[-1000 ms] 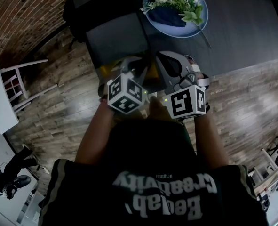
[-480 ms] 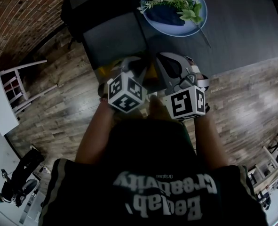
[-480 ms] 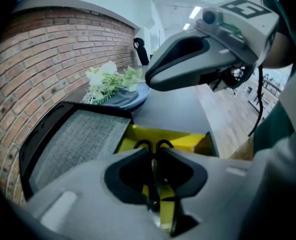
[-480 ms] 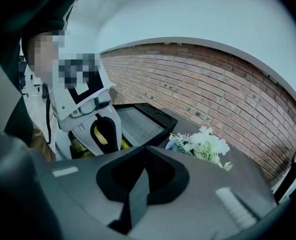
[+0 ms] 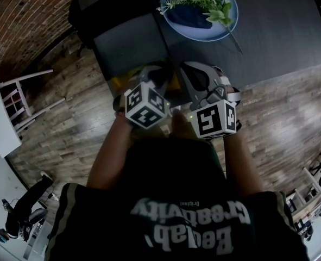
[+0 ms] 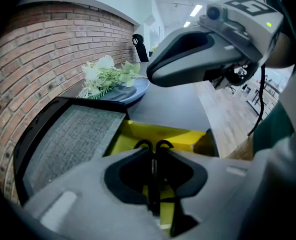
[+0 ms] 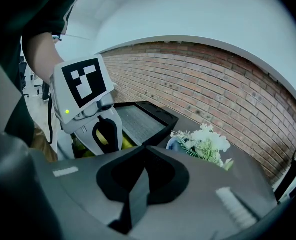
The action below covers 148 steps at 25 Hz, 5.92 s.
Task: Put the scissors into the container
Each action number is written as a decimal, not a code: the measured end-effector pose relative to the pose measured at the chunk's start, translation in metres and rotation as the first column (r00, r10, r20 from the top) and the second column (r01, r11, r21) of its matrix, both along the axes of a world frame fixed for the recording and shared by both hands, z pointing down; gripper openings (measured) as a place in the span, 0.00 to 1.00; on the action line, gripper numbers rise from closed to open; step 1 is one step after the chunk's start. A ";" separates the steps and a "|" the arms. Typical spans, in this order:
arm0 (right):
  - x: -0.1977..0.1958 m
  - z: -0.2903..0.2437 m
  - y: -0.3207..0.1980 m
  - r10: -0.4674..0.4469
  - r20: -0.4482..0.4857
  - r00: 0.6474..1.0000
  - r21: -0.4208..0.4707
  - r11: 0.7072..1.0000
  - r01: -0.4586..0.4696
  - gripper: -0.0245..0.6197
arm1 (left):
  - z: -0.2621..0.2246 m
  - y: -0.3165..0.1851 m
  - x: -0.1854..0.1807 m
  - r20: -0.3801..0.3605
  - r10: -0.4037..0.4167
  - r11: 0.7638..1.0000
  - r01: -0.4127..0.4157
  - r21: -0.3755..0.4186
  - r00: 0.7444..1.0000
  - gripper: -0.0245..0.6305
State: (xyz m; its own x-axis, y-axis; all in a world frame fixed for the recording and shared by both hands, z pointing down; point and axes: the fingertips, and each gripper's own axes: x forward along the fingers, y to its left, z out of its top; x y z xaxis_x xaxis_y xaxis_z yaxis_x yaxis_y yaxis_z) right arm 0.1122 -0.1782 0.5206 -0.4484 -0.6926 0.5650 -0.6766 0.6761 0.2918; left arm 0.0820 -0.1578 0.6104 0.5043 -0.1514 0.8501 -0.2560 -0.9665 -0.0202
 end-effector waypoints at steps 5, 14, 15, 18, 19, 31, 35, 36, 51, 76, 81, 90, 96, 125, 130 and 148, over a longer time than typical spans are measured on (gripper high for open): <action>0.000 0.000 0.001 0.001 -0.001 1.000 -0.003 1.000 -0.001 0.05 | 0.003 0.001 0.000 0.014 0.008 1.000 -0.008 -0.010 1.000 0.16; 0.000 0.001 0.001 0.004 0.000 1.000 -0.005 1.000 -0.004 0.05 | 0.007 0.001 0.001 0.006 0.005 0.999 -0.004 -0.054 1.000 0.16; -0.001 0.001 0.002 0.003 0.000 1.000 -0.005 1.000 -0.003 0.05 | 0.008 0.001 0.001 0.005 0.003 0.998 -0.003 -0.064 1.000 0.16; -0.002 0.001 0.002 -0.001 -0.002 1.000 -0.004 1.000 0.001 0.05 | 0.007 0.001 0.001 0.004 0.003 0.997 -0.003 -0.072 1.000 0.16; -0.003 0.001 0.002 -0.002 -0.001 1.000 -0.003 1.000 0.002 0.05 | 0.007 0.001 0.001 0.002 0.000 0.997 0.000 -0.072 1.000 0.16; -0.005 0.000 0.004 -0.008 -0.005 1.000 -0.001 1.000 0.008 0.05 | 0.006 0.002 0.001 -0.007 -0.013 0.997 0.012 -0.082 1.000 0.18; -0.005 -0.003 0.003 -0.004 -0.001 1.000 0.004 1.000 0.004 0.05 | 0.003 0.003 0.001 -0.024 -0.024 0.995 0.021 -0.100 0.999 0.21; -0.005 -0.003 0.004 -0.006 -0.003 1.000 0.004 1.000 0.006 0.05 | 0.002 0.002 0.002 -0.030 -0.030 0.994 0.027 -0.106 0.999 0.25; -0.005 -0.005 0.008 -0.007 -0.008 1.000 0.013 1.000 0.007 0.05 | -0.001 0.007 0.002 -0.023 -0.014 0.996 0.012 -0.091 1.000 0.25; -0.007 -0.032 0.011 -0.028 0.032 0.999 0.027 0.999 0.027 0.05 | -0.036 0.005 -0.001 -0.025 -0.039 0.999 0.038 -0.025 0.999 0.25; -0.008 -0.042 0.011 -0.035 0.050 0.998 0.023 0.999 0.034 0.05 | -0.050 0.006 0.000 -0.036 -0.047 0.999 0.047 -0.003 0.998 0.25; -0.011 -0.063 0.013 -0.063 0.070 0.996 0.050 0.997 0.060 0.05 | -0.081 0.003 0.000 -0.070 -0.073 0.996 0.077 0.054 0.995 0.25; -0.013 -0.080 0.013 -0.096 0.084 0.992 0.083 0.993 0.089 0.05 | -0.105 -0.006 -0.001 -0.110 -0.118 0.986 0.129 0.104 0.987 0.26; -0.014 -0.142 0.008 -0.090 0.112 0.990 0.159 0.985 0.071 0.05 | -0.226 -0.009 -0.008 -0.352 -0.145 0.926 0.252 0.280 0.925 0.29; -0.013 -0.155 0.012 -0.068 0.151 0.986 0.146 0.988 0.046 0.05 | -0.252 -0.003 -0.011 -0.388 -0.118 0.908 0.258 0.330 0.914 0.29; -0.036 -0.184 0.029 -0.141 0.152 0.978 0.209 0.972 0.107 0.05 | -0.297 0.020 -0.018 -0.524 -0.029 0.865 0.285 0.414 0.851 0.28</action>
State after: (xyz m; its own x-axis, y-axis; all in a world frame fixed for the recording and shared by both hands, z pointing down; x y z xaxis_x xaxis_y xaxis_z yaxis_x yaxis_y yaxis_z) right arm 0.0764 -0.1490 0.3362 -0.6132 -0.7164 0.3327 -0.6410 0.6975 0.3205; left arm 0.0641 -0.1374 0.3138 0.7612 -0.5719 0.3056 -0.5019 -0.8181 -0.2809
